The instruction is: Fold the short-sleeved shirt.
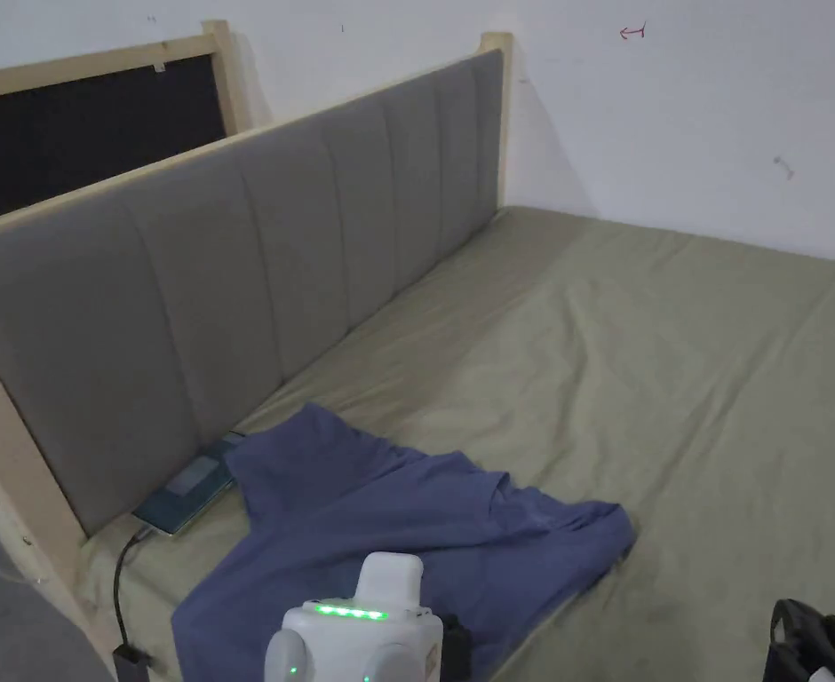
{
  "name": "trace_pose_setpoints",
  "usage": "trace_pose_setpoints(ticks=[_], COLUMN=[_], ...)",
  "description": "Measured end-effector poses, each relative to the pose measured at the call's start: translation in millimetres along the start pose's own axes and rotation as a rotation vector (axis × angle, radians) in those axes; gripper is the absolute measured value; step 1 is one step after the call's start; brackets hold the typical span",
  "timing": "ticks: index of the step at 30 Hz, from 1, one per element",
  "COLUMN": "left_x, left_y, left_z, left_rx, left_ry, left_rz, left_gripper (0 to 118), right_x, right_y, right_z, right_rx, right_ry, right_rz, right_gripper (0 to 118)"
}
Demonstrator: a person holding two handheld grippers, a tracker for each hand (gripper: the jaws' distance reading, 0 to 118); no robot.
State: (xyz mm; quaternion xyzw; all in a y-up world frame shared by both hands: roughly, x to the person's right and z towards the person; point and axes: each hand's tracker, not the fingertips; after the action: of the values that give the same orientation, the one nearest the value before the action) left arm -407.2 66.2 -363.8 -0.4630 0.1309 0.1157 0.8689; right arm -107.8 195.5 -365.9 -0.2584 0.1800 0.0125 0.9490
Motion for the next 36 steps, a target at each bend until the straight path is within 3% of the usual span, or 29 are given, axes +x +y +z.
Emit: trace_pose_setpoints(ticks=[2, 4, 5, 6, 7, 13, 18, 22, 29, 34, 36], left_x=[1.2, -1.1, -2.7, -4.4, -4.1, 0.9, 2.4, 44.3, 153.1, 246.4, 300.7], left_y=[3.3, 6.8, 8.2, 10.1, 11.6, 20.8, 38.2, 60.4, 102.0, 138.3, 145.6], left_z=[4.4, 4.0, 4.5, 8.3, 8.9, 13.6, 40.5, 59.7, 101.5, 143.6, 170.1], left_rx=[0.049, 0.027, 0.025, 0.026, 0.029, -0.003, 0.040, 0.098, 0.199, 0.264, 0.335], left_ry=[0.018, 0.025, 0.026, 0.025, 0.028, 0.040, -0.103, -0.110, -0.308, -0.534, -0.592], left_rz=[0.001, 0.017, 0.029, 0.037, 0.048, 0.080, 0.212, 0.127, -0.034, -0.130, -0.251], left_gripper=[71, 55, 40, 8, 5, 5, 5, 5, 5, 5, 5], right_x=[3.9, 6.5, 7.6, 8.0, 8.0, 17.2, 42.6, 68.4, 120.4, 158.5, 176.6], right_y=[-2.3, -3.7, -4.3, -5.1, -5.8, -6.0, 1.8, 8.0, 19.0, 26.0, 27.2], right_z=[-3.0, -5.7, -7.0, -7.6, -7.6, -2.9, 10.3, 24.2, 63.1, 97.6, 115.6], right_rx=[-0.013, -0.030, -0.035, -0.037, -0.039, -0.040, -0.008, 0.023, 0.097, 0.159, 0.194], right_ry=[0.000, 0.005, 0.007, 0.006, 0.005, -0.006, -0.059, -0.122, -0.232, -0.314, -0.364], right_rz=[-0.019, -0.049, -0.060, -0.066, -0.069, -0.087, -0.144, -0.188, -0.277, -0.340, -0.359], right_gripper=[0, 0, 0, 0, 0, 0, 0, 0, 0, 0, 0])
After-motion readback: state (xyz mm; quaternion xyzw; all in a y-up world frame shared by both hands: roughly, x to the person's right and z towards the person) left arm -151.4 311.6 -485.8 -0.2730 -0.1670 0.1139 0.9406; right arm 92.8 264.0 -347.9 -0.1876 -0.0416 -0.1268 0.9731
